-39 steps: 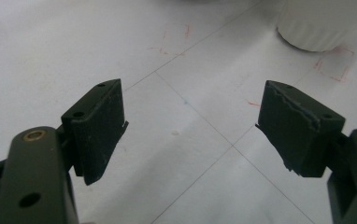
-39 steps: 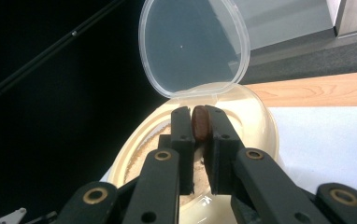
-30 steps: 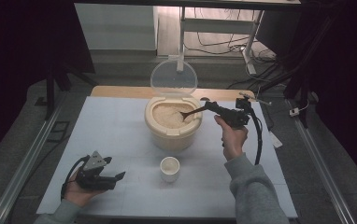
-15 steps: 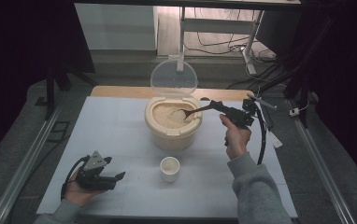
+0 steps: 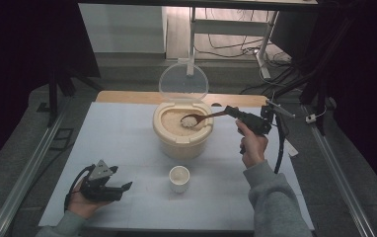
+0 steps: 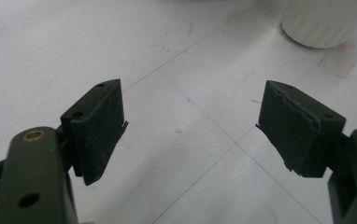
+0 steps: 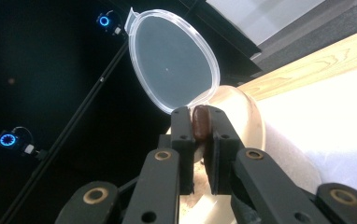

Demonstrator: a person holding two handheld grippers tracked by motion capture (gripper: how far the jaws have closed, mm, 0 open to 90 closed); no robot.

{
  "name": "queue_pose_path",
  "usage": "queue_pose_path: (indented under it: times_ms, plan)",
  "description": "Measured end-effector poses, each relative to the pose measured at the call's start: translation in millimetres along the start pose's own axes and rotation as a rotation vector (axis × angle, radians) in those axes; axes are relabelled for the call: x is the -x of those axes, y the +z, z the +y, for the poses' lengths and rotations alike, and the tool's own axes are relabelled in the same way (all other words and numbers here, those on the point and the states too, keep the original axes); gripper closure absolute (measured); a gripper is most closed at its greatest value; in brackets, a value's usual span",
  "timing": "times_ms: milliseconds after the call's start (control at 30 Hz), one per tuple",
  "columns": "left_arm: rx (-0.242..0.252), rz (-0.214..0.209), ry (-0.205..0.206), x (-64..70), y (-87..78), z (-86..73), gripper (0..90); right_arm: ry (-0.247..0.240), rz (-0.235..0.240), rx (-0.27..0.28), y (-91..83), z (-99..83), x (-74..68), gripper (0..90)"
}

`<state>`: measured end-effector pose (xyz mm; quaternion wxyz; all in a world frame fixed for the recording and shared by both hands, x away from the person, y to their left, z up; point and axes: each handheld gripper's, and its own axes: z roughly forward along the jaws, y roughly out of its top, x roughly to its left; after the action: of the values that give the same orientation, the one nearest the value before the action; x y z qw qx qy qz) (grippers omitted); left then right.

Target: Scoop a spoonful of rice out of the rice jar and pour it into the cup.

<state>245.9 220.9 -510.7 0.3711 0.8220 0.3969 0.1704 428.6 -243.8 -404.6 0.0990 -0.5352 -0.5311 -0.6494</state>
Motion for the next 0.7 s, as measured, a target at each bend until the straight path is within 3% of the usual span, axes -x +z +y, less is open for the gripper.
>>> queue_pose_path:
  times_ms: [700]
  plan:
    - [-0.006, 0.004, -0.007, -2.8, 0.7, -1.1, 22.2, -0.011, 0.047, -0.015, -7.3, 0.6, -10.3, 82.7]
